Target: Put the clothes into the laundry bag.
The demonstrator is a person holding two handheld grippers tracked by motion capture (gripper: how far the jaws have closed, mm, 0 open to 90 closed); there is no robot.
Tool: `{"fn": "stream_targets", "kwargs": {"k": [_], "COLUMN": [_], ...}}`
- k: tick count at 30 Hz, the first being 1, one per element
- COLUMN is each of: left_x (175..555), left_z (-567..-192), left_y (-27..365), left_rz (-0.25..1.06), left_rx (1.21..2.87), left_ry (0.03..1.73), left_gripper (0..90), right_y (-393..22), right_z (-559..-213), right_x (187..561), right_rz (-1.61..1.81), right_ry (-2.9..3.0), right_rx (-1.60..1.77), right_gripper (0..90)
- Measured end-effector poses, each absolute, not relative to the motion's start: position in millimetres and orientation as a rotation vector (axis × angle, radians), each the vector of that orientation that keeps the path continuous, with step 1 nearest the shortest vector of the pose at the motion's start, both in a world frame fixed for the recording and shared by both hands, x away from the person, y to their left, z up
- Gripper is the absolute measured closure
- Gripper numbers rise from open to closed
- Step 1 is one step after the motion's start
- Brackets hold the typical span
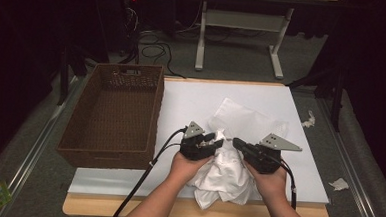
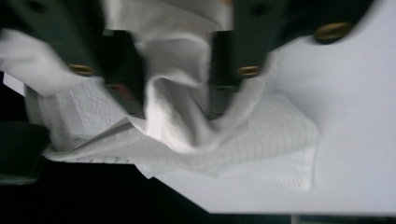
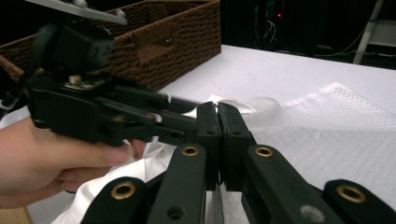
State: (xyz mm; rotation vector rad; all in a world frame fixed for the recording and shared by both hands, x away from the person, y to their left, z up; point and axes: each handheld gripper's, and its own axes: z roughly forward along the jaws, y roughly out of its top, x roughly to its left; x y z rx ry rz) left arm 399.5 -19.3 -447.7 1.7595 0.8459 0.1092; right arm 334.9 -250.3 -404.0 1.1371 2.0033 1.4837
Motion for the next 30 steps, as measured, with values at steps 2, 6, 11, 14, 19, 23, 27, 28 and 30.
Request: {"fn": "stream_targets", "kwargs": {"k": [2,6,11,14,19,23,27,28,30], "left_x": [388.0,362.3,352.6,358.4,372.1,384.6,396.1,397.6,395.5], "left_z": [-446.0,-439.9,-444.2,-448.6,-452.2,-448.5,-445.4,-447.1,-447.3], "left_y": [-14.8,-6.6,-16.4,-24.8,-38.2,-43.5,-52.5,-53.9,-53.5], "left_rz": [0.148,0.116,0.008,-0.024,-0.03,0.011,0.09,0.081,0.079], "left_rx": [1.75,1.762,1.821,1.848,1.904,1.861,1.861,1.849,1.85], "left_ry": [0.812,0.699,0.63,0.64,0.707,0.779,0.799,0.808,0.792], "left_gripper": [83.5,86.7,86.6,86.6,86.3,85.3,79.6,74.5,68.5], "right_y": [-252.2,-252.6,-250.4,-250.0,-251.0,-248.8,-248.8,-248.8,-248.9], "right_z": [-404.9,-407.1,-406.2,-404.1,-400.2,-395.9,-393.4,-394.4,-395.1], "right_x": [335.7,338.4,339.5,339.2,336.7,331.9,329.7,330.7,331.2], "right_rz": [1.485,1.474,1.474,1.479,1.527,1.551,1.562,1.555,1.556], "right_ry": [2.003,2.001,1.985,1.975,1.97,1.972,1.965,1.971,1.974], "right_rx": [1.138,1.154,1.159,1.158,1.148,1.118,1.111,1.114,1.111], "right_gripper": [89.2,89.3,89.3,89.3,89.4,89.4,89.4,89.4,89.4]}}
